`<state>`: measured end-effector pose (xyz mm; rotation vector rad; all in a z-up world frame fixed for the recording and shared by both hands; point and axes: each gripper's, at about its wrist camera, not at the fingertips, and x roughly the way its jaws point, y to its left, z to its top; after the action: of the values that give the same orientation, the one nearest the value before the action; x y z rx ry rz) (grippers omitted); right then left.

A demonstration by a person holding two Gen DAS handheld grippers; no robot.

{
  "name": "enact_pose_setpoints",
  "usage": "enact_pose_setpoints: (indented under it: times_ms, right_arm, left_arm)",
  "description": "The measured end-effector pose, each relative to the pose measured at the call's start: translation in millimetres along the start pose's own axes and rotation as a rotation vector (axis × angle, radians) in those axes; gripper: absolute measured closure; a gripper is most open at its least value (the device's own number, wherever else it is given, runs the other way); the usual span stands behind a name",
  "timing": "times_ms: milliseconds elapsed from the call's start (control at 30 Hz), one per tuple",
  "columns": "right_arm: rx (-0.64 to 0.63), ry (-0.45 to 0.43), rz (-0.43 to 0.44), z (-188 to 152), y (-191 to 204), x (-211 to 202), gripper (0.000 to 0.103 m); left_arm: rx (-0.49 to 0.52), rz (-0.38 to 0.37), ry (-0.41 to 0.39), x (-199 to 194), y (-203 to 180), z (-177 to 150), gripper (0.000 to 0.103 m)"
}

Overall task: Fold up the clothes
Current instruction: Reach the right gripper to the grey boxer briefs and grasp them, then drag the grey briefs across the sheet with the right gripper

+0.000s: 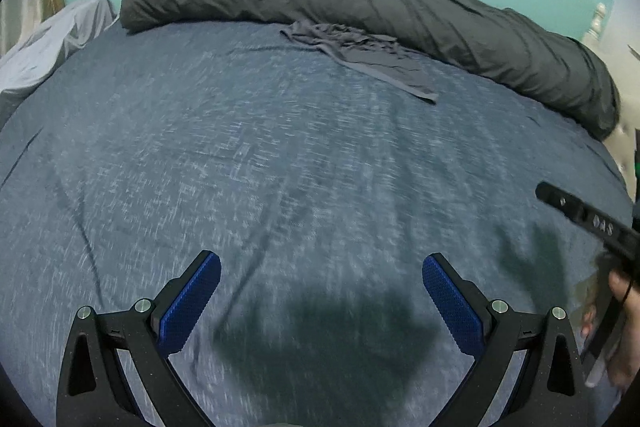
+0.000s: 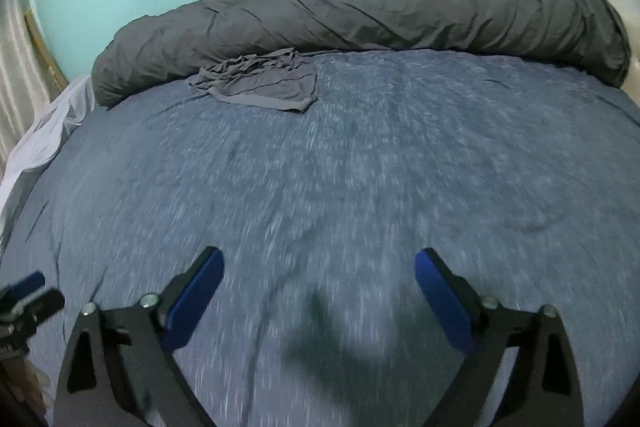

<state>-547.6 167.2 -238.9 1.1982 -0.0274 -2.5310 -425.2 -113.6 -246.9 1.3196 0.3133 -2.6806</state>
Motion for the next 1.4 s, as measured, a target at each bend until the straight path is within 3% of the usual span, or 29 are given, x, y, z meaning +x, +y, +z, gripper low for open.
enact_pose_setpoints:
  times_ms: [200,533,633,700,800,867,933,1033,1233,1400]
  right_arm:
    - [-0.031,0.028,-0.018,51.4,9.8,58.9,0.028]
    - [-0.03,0.084,-0.02,112.3,31.3,161.0,0.03]
    - [-0.02,0.097,-0.025,122.0,33.6,180.4,0.04]
    - [-0.008,0.103,-0.025,127.2,33.8,191.0,0.053]
    - [0.004,0.1,-0.026,133.0,32.8,199.7,0.057]
    - [0.012,0.097,-0.027,136.8,32.1,205.4,0.066]
    - [0.02,0.095,-0.028,140.7,31.4,211.2,0.082]
    - [0.033,0.079,-0.009,144.1,30.6,209.1,0.098]
    - [-0.014,0.026,0.054,127.3,39.7,173.1,0.1]
    - [-0.041,-0.019,0.152,98.6,48.8,117.1,0.1]
  left_arm:
    - [-0.021,-0.001,0.03,34.7,16.0,28.1,0.0]
    - [-0.034,-0.002,0.034,73.5,35.6,46.1,0.0]
    - [-0.042,-0.015,0.039,77.5,39.4,39.1,0.0]
    - [-0.046,-0.024,0.035,78.6,41.5,32.2,0.0]
    - [-0.051,-0.033,0.032,79.8,45.2,24.1,0.0]
    - [-0.059,-0.037,0.031,80.5,47.8,18.5,0.0]
    - [-0.075,-0.042,0.03,80.8,50.5,13.8,0.0]
    - [-0.075,-0.042,0.022,78.6,51.6,8.6,0.0]
    - [-0.081,-0.045,0.021,65.5,53.0,-6.3,0.0]
    - [-0.077,-0.044,0.008,35.9,53.7,-30.6,0.0]
